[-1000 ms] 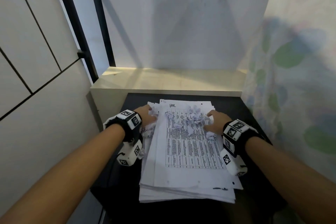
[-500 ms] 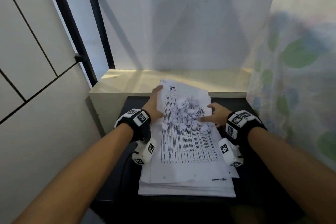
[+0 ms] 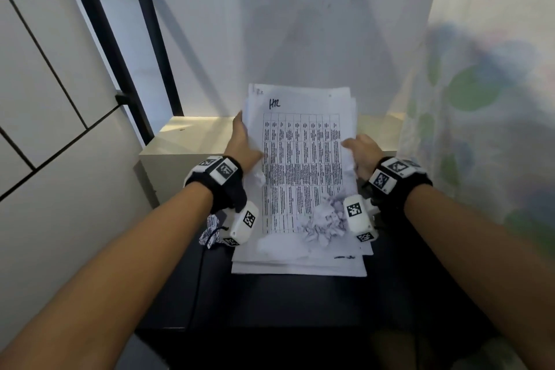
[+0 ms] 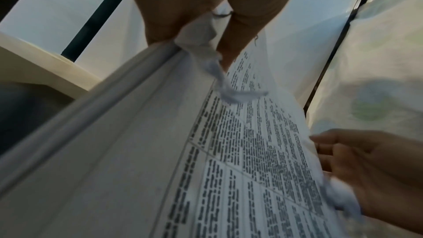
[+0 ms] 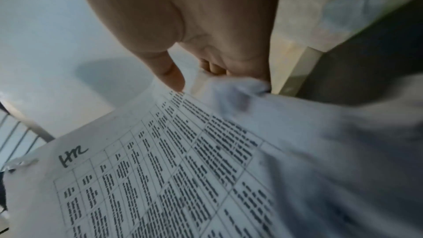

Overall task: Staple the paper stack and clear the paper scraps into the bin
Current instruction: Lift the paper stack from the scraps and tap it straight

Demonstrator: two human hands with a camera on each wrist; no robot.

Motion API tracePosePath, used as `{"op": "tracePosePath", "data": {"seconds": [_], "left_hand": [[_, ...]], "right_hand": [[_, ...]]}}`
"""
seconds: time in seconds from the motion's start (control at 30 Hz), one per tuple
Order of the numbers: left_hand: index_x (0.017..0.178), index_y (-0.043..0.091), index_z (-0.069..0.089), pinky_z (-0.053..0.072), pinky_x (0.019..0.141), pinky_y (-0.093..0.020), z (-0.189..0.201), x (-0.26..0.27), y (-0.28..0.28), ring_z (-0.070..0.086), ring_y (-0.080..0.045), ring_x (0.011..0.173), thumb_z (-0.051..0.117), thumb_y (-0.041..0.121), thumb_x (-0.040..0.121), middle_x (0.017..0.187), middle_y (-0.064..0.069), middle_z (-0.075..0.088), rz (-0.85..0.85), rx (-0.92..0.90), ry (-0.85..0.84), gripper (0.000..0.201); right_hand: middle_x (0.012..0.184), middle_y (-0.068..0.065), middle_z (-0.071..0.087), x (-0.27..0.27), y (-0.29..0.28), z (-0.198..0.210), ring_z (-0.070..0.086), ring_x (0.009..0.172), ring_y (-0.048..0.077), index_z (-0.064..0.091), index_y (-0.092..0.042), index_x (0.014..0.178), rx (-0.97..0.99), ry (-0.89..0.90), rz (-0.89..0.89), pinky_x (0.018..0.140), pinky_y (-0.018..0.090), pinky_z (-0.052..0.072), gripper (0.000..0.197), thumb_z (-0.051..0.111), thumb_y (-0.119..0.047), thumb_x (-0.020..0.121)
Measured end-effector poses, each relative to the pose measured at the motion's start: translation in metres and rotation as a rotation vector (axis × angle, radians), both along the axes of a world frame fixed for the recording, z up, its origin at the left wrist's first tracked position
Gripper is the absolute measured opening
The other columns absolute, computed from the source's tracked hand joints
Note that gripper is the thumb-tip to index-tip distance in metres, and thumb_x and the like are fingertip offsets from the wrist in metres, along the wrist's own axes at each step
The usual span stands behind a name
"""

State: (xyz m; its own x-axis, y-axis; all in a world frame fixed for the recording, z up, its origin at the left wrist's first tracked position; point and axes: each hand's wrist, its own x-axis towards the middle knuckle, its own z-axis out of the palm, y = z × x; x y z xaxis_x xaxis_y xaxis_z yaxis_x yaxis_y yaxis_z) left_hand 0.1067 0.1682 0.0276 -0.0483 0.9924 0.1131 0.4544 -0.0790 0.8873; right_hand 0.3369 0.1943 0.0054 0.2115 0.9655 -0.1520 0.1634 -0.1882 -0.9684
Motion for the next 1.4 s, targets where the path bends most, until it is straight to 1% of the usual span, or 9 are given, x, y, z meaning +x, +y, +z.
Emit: {"op": "tracePosePath", "data": {"seconds": [0.1, 0.23, 0.4, 0.5, 0.63, 0.77, 0.87, 1.03, 1.4], "left_hand": [[0.120, 0.008, 0.040, 0.044, 0.073, -0.020, 0.015, 0.003, 0.001, 0.050, -0.021, 0.087, 0.051, -0.008, 0.088, 0.082, 0.001, 0.048, 0.052, -0.008, -0.078, 0.038], [0.118, 0.010, 0.033, 0.043, 0.061, -0.028, 0.033, 0.000, 0.001, 0.049, -0.018, 0.068, 0.048, 0.003, 0.091, 0.087, -0.006, 0.049, 0.062, 0.072, -0.055, 0.032], [0.139, 0.001, 0.027, 0.047, 0.095, -0.036, 0.055, -0.006, -0.005, 0.047, -0.018, 0.096, 0.048, 0.009, 0.094, 0.096, -0.003, 0.047, 0.147, 0.171, -0.035, 0.050], [0.136, 0.003, 0.031, 0.044, 0.105, -0.043, 0.067, -0.008, -0.011, 0.052, -0.025, 0.112, 0.050, 0.007, 0.092, 0.122, -0.013, 0.051, 0.148, 0.232, -0.084, 0.049], [0.134, 0.006, 0.031, 0.049, 0.097, -0.033, 0.077, -0.007, -0.022, 0.053, -0.024, 0.115, 0.046, -0.005, 0.089, 0.130, -0.015, 0.050, 0.088, 0.320, -0.182, 0.049], [0.118, 0.009, 0.030, 0.051, 0.095, -0.034, 0.076, 0.000, -0.034, 0.054, -0.023, 0.109, 0.043, -0.012, 0.086, 0.117, -0.010, 0.049, -0.028, 0.337, -0.226, 0.040], [0.117, 0.010, 0.029, 0.050, 0.080, -0.019, 0.073, 0.006, -0.041, 0.053, -0.015, 0.095, 0.043, -0.006, 0.090, 0.111, -0.006, 0.047, 0.020, 0.329, -0.189, 0.035], [0.138, 0.005, 0.018, 0.043, 0.098, -0.032, 0.058, 0.003, -0.039, 0.049, -0.019, 0.108, 0.048, 0.002, 0.092, 0.117, -0.006, 0.047, 0.082, 0.205, -0.256, 0.055], [0.133, 0.004, 0.022, 0.045, 0.092, -0.037, 0.069, -0.007, -0.032, 0.048, -0.023, 0.099, 0.041, -0.011, 0.089, 0.109, -0.012, 0.044, 0.079, 0.186, -0.234, 0.050]], "right_hand": [[0.129, 0.037, 0.048, -0.007, -0.008, 0.023, 0.054, 0.113, 0.049, 0.044, 0.010, 0.119, 0.059, 0.005, 0.014, 0.098, 0.062, 0.042, 0.032, 0.048, -0.001, 0.089], [0.115, 0.026, 0.058, -0.011, -0.014, 0.048, 0.054, 0.094, 0.027, 0.046, 0.006, 0.119, 0.203, -0.026, -0.004, 0.091, 0.045, 0.048, 0.030, 0.049, 0.002, 0.089], [0.105, 0.011, 0.054, -0.011, -0.028, 0.071, 0.054, 0.091, 0.024, 0.043, -0.008, 0.106, 0.370, -0.047, 0.041, 0.069, 0.027, 0.046, 0.014, 0.047, -0.004, 0.093], [0.105, 0.010, 0.056, -0.012, -0.036, 0.081, 0.056, 0.101, 0.030, 0.044, -0.015, 0.093, 0.410, 0.002, 0.055, 0.078, 0.038, 0.050, 0.010, 0.047, -0.005, 0.092], [0.091, 0.006, 0.058, -0.009, -0.048, 0.095, 0.057, 0.094, 0.028, 0.046, -0.023, 0.084, 0.432, 0.130, 0.078, 0.093, 0.056, 0.047, 0.023, 0.052, -0.001, 0.085], [0.123, 0.016, 0.062, -0.003, -0.049, 0.089, 0.060, 0.114, 0.032, 0.048, -0.009, 0.127, 0.527, 0.111, 0.155, 0.095, 0.056, 0.049, 0.068, 0.080, -0.017, 0.068], [0.121, 0.019, 0.063, -0.006, -0.054, 0.088, 0.062, 0.109, 0.035, 0.050, -0.006, 0.124, 0.527, 0.087, 0.106, 0.093, 0.055, 0.051, 0.057, 0.072, -0.021, 0.073], [0.119, 0.017, 0.064, -0.006, -0.041, 0.082, 0.065, 0.106, 0.032, 0.047, -0.007, 0.125, 0.440, 0.038, 0.140, 0.090, 0.054, 0.053, 0.076, 0.080, -0.023, 0.059], [0.122, 0.014, 0.060, -0.016, -0.055, 0.105, 0.060, 0.111, 0.031, 0.047, -0.007, 0.127, 0.480, -0.017, 0.093, 0.094, 0.046, 0.052, 0.056, 0.066, 0.006, 0.076]]}}
